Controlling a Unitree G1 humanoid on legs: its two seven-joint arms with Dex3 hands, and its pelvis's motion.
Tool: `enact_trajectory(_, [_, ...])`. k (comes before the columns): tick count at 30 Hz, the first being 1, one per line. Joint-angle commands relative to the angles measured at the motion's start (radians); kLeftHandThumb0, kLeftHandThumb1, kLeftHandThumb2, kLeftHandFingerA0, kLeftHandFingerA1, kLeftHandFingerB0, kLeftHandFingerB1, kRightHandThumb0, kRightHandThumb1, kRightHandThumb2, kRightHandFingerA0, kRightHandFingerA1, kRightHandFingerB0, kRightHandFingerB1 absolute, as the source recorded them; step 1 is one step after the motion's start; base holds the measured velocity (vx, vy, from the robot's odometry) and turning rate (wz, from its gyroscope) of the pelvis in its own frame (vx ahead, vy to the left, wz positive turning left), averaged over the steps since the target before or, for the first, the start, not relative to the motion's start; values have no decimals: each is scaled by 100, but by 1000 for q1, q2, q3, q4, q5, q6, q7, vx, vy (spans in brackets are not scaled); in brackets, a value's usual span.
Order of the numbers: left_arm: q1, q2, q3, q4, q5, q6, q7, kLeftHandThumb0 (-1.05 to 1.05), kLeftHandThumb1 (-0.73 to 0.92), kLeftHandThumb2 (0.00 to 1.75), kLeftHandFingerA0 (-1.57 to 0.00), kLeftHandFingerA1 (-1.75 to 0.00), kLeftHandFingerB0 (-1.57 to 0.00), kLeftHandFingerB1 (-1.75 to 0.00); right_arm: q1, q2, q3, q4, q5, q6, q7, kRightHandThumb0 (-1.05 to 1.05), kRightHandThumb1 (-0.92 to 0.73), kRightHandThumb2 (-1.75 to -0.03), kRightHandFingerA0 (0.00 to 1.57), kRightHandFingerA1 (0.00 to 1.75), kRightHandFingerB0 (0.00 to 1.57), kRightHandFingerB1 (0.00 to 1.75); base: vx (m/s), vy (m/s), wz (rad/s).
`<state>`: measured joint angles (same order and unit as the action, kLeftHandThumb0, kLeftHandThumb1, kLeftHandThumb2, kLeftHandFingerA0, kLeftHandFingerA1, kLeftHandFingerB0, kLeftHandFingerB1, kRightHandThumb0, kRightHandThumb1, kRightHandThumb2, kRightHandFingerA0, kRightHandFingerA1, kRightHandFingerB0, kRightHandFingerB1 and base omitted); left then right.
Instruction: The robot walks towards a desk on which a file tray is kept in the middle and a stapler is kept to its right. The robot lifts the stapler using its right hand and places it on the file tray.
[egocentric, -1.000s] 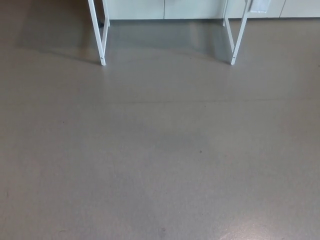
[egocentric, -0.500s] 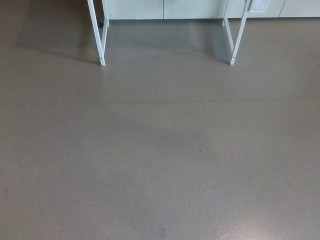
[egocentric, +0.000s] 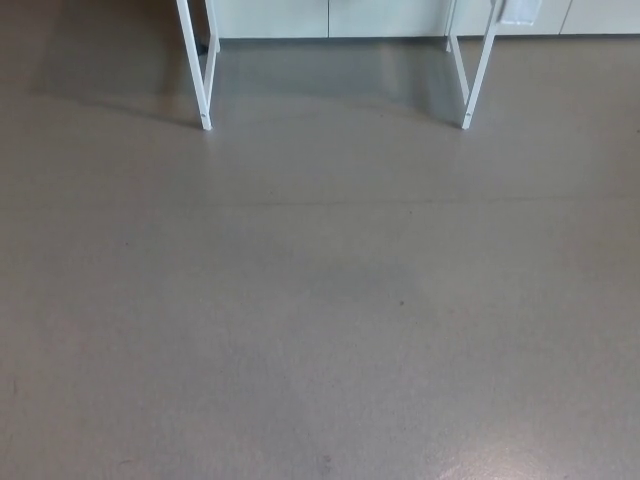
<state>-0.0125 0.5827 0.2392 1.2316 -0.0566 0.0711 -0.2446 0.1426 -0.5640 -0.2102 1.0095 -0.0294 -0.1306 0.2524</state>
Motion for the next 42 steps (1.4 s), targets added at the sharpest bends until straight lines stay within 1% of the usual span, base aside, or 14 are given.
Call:
enact_trajectory(1, [-13,13,-5,11,10,-19,9,-68,33,117,-29,-81,0,-66,13,-19,-14,-19,24,13,16,-53,-64,-62,6,25,9,24,0,0,0])
enact_trajectory(3, [-15,14,-3,11,7,-18,5,-105,48,125,-48,-98,-19,-81,-1,-14,-17,-2,24,20,2,-54,-65,-60,6,30,9,27,0,0,0])
enact_trajectory(6, [-4,15,-6,6,10,-37,-6,-64,32,116,-24,-78,0,-65,1,-20,-10,-3,13,18,9,-52,-65,-62,5,24,9,25,0,0,0])
enact_trajectory(7, [-3,13,1,5,2,-36,-6,-105,50,126,-39,-93,-12,-77,-2,-23,-6,2,9,20,12,-60,-63,-71,8,22,9,26,0,0,0])
enact_trajectory(15, [-15,18,-4,4,7,-33,-4,-100,52,108,-41,-113,-18,-94,-17,-24,-1,16,9,15,11,-56,-64,-63,5,25,8,23,-17,-24,2])
enact_trajectory(16, [-18,16,2,8,1,-28,-6,-68,33,117,-26,-80,0,-66,-26,-25,0,45,6,-15,10,-53,-66,-60,4,30,6,25,52,16,-6])
enact_trajectory(20, [-19,14,6,7,-4,-20,-8,-105,47,125,-41,-94,-12,-77,-8,-12,-20,23,29,-18,5,-52,-65,-59,3,29,8,26,58,102,-7])
enact_trajectory(27, [-15,13,-2,3,5,-28,2,-105,51,126,-31,-90,-22,-82,-8,-14,-24,19,30,-6,14,-54,-63,-62,9,27,10,23,204,295,-20])
enact_trajectory(28, [-12,15,-8,9,11,-39,-6,-67,34,118,-13,-74,0,-66,-7,-15,-24,17,30,0,17,-53,-64,-63,8,25,8,23,212,120,2])
enact_trajectory(30, [-12,14,-8,9,9,-39,-4,-105,50,126,-24,-86,-14,-77,-4,-21,-17,12,26,0,27,-52,-46,-87,0,38,2,35,234,47,3])
enact_trajectory(31, [-15,13,-9,12,9,-33,6,-66,35,118,-16,-76,0,-66,-6,-23,-14,16,23,-3,28,-54,-66,-63,6,22,8,22,193,2,12])
enact_trajectory(36, [-22,12,-8,13,7,-19,12,-68,42,123,-18,-78,-1,-67,-5,-31,18,20,-15,-23,-14,-59,-65,-60,3,30,8,27,243,-91,11])
enact_trajectory(38, [-17,10,-5,11,4,-31,8,-98,54,108,-29,-111,-14,-95,-7,-29,11,22,2,-17,-1,-54,-47,-86,1,32,2,34,247,-205,18])
enact_trajectory(42, [-13,13,-24,10,18,-40,13,-69,38,121,-17,-77,0,-66,7,-25,1,-8,12,-9,3,-56,-64,-62,9,28,11,25,373,-278,21])
